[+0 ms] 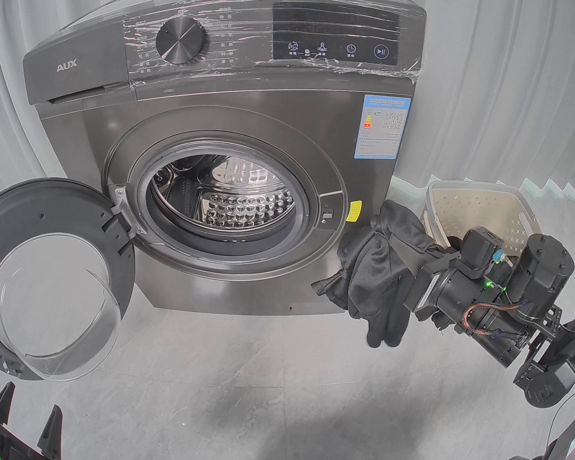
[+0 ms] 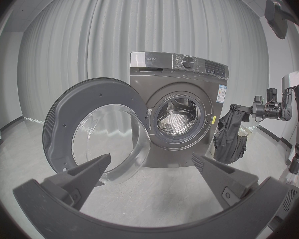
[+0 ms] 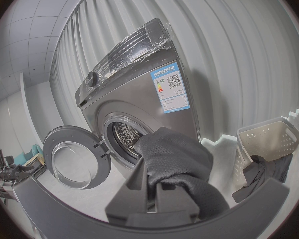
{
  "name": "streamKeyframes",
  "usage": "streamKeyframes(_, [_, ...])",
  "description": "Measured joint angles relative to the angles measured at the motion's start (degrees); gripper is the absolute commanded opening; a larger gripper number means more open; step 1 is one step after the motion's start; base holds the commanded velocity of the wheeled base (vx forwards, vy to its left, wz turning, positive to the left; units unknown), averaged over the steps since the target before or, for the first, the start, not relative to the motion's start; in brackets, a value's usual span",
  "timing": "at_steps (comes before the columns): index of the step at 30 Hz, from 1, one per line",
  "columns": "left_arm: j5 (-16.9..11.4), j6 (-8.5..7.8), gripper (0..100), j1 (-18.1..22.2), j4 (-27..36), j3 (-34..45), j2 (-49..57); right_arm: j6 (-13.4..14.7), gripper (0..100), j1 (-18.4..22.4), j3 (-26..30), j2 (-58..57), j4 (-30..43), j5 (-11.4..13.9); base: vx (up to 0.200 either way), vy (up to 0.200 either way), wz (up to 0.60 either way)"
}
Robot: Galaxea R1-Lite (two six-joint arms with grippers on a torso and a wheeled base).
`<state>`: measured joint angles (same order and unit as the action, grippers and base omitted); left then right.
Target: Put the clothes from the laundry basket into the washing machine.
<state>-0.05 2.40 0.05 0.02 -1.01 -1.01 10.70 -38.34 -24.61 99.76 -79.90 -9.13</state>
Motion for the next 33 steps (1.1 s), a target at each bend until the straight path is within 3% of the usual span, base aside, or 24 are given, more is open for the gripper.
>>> streamKeyframes(15, [0.02, 0.02, 100, 0.02, 0.0, 0.0, 0.0, 0.02, 0, 0.15, 0.02, 0.02, -0.05, 0.0, 0.0, 0.2, 0.0])
streamKeyframes(33, [0.05, 0.05, 100, 0.05, -0.02, 0.0, 0.0, 0.0, 0, -0.24, 0.37, 0.33, -0.09, 0.0, 0.0, 0.0, 0.0])
